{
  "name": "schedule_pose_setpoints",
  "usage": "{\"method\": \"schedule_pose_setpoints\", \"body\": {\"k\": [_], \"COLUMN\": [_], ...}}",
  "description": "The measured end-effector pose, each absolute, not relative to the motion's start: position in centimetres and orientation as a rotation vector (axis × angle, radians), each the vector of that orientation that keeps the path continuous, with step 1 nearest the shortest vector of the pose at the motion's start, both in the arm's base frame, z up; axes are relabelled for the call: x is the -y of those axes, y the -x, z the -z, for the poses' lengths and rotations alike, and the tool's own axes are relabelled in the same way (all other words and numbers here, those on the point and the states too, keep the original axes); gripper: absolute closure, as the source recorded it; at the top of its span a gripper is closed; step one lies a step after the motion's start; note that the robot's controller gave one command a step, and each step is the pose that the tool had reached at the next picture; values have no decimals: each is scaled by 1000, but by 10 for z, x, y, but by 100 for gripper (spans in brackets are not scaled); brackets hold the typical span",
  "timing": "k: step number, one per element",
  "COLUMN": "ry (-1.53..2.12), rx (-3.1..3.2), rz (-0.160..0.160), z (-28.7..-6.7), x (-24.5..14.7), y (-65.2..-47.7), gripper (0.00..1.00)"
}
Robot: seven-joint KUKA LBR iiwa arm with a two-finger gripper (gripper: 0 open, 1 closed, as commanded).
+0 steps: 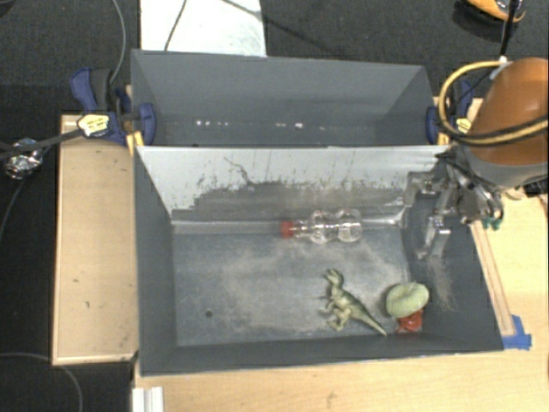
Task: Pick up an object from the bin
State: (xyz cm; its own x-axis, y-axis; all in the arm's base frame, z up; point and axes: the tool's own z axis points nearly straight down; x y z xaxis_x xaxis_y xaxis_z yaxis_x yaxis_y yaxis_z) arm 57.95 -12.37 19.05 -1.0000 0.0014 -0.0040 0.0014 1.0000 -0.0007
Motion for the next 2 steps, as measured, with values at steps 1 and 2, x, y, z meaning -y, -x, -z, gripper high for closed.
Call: {"method": "schedule_pose_setpoints", "body": {"k": [1,2], "ry": [150,505], "rx": [-3134,-3096], "rz": [1,1], "z": [-133,-130], "x": [133,147], "y": [-539,-509], "gripper": [0,0]}}
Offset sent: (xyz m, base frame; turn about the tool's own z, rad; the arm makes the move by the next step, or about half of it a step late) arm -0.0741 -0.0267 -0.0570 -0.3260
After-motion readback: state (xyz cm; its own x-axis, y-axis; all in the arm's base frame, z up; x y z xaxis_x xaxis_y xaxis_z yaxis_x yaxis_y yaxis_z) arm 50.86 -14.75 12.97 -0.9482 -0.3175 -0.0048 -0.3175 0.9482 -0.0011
